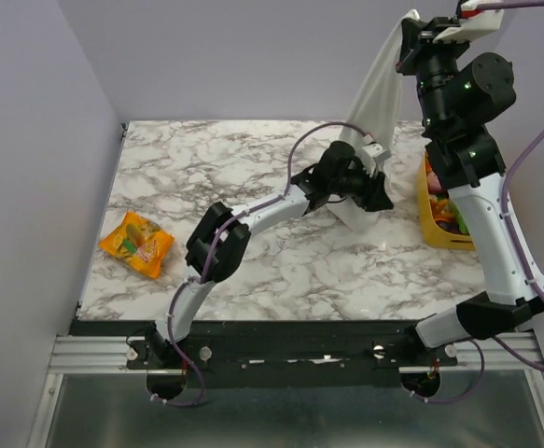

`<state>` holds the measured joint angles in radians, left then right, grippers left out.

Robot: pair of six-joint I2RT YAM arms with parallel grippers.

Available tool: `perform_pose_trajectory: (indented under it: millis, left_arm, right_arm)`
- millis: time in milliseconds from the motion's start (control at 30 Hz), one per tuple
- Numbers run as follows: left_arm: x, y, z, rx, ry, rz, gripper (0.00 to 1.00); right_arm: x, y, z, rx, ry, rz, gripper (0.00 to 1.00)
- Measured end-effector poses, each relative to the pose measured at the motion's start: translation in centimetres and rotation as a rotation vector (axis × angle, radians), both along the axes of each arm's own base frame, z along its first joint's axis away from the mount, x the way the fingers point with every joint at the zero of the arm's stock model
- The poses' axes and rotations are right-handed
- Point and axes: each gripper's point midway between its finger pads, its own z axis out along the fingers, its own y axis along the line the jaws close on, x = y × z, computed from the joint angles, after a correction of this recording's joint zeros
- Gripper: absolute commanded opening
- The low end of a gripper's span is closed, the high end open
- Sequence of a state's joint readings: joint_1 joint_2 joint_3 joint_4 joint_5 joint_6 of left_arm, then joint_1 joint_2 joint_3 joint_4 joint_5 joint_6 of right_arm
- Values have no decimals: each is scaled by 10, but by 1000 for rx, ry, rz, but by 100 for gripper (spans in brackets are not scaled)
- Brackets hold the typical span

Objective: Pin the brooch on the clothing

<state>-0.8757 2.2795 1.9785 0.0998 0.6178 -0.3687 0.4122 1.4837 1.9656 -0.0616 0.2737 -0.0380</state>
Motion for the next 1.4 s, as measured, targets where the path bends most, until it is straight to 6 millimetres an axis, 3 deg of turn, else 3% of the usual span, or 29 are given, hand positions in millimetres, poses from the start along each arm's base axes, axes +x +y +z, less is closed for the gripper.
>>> perform_pose_trajectory:
  millis: [167,233,333,433,567,667,800,867,1000,1133,1200,1267,1400]
  left_arm:
    - [39,74,-67,157,73,91,60]
    - [54,100,-78,197,84,126,61]
    - [85,138,-78,224,87,208,63]
    - [108,162,-69,219,80,276,66]
    - [121,172,-59,207,65,308,70]
    - [117,169,-56,199,72,304,70]
    - [98,173,-67,177,156,295,75]
    - [84,185,-80,169,225,307,83]
    - [55,226,-108,175,384,397,87]
    - [42,247,-102,125,444,469,89]
    - [32,244,-93,101,428,470,89]
    - [22,233,-87,98,405,461,89]
    - [-3,200,-89,134,369,411,89]
  right_arm:
    - [-27,-12,8,17,-23,0,1]
    - [-36,-15,7,31,-24,6,1]
    - [-48,-17,2,62,-17,29,1]
    - [-53,-17,-8,87,-2,47,1]
    - [-49,-13,-33,120,45,64,1]
    - [-38,-6,-63,151,103,80,1]
    - [-21,6,-126,196,225,99,1]
    - [-11,11,-160,207,295,99,1]
    - [20,28,-226,207,440,90,1]
    - [48,45,-276,206,550,93,1]
    - [59,53,-289,205,583,100,1]
    - [68,59,-289,214,589,111,1]
    - [79,65,-265,237,545,124,1]
